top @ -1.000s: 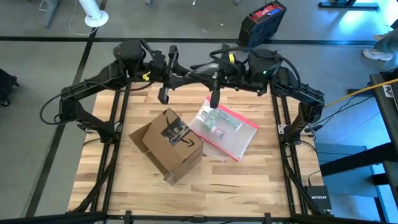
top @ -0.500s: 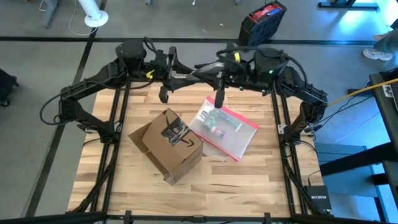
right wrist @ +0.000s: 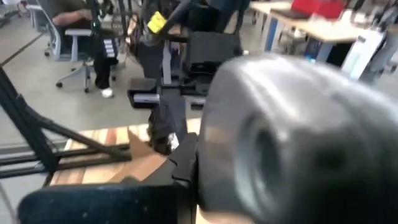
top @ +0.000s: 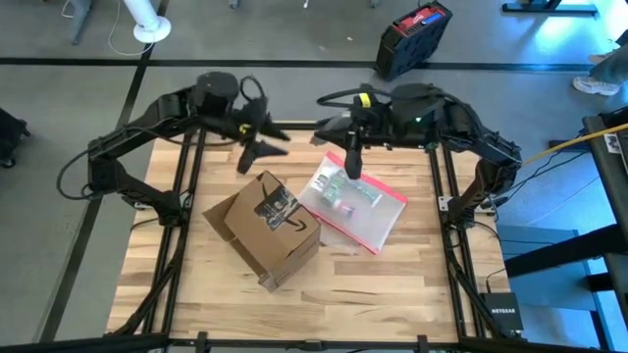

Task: Unpack boxes
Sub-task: Break down the cardboard box with the gray cutter until it is fully flat

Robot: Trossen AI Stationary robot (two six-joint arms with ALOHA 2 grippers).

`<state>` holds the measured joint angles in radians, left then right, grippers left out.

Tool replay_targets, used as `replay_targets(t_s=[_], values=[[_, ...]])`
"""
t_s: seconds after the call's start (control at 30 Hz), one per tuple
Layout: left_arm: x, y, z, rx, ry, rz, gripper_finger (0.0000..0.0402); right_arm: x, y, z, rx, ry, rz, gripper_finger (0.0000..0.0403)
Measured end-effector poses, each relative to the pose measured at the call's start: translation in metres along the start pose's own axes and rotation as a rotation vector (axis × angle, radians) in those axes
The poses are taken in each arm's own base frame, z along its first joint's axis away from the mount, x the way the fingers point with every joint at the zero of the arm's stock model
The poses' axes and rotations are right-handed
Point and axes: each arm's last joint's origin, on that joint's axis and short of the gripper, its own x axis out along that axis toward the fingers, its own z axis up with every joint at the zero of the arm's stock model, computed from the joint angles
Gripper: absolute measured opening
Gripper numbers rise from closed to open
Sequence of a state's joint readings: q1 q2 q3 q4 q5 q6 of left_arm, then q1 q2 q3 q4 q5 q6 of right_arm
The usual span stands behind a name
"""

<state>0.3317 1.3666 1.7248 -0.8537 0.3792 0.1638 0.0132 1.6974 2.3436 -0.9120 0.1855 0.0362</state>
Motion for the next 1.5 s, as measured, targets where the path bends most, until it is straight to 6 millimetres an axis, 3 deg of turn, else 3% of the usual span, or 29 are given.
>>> replay_targets(t_s=[0.23, 0.47, 0.63, 0.93, 1.17, 1.5], values=[[0.001, -0.012, -0.030, 0.030, 0.313, -0.105, 0.0164, 0.015, 0.002, -0.018, 0.107, 0.108, -0.015, 0.0070], [0.003, -0.034, -0.032, 0.078, 0.309, -0.362, 0.0164, 0.043, 0.008, -0.045, 0.211, 0.198, 0.010, 0.0071], [0.009, -0.048, -0.033, 0.130, 0.322, -0.424, 0.0164, 0.064, 0.013, -0.057, 0.274, 0.159, 0.073, 0.0071], [0.044, -0.048, -0.062, 0.093, 0.436, -0.320, 0.0164, 0.090, 0.017, -0.077, 0.278, 0.094, 0.079, 0.0072], [0.051, -0.050, -0.067, 0.084, 0.440, -0.331, 0.0164, 0.101, 0.033, -0.097, 0.296, 0.082, 0.046, 0.0072], [0.051, -0.052, -0.068, 0.075, 0.436, -0.369, 0.0164, 0.104, 0.063, -0.107, 0.223, 0.008, -0.123, 0.0072]])
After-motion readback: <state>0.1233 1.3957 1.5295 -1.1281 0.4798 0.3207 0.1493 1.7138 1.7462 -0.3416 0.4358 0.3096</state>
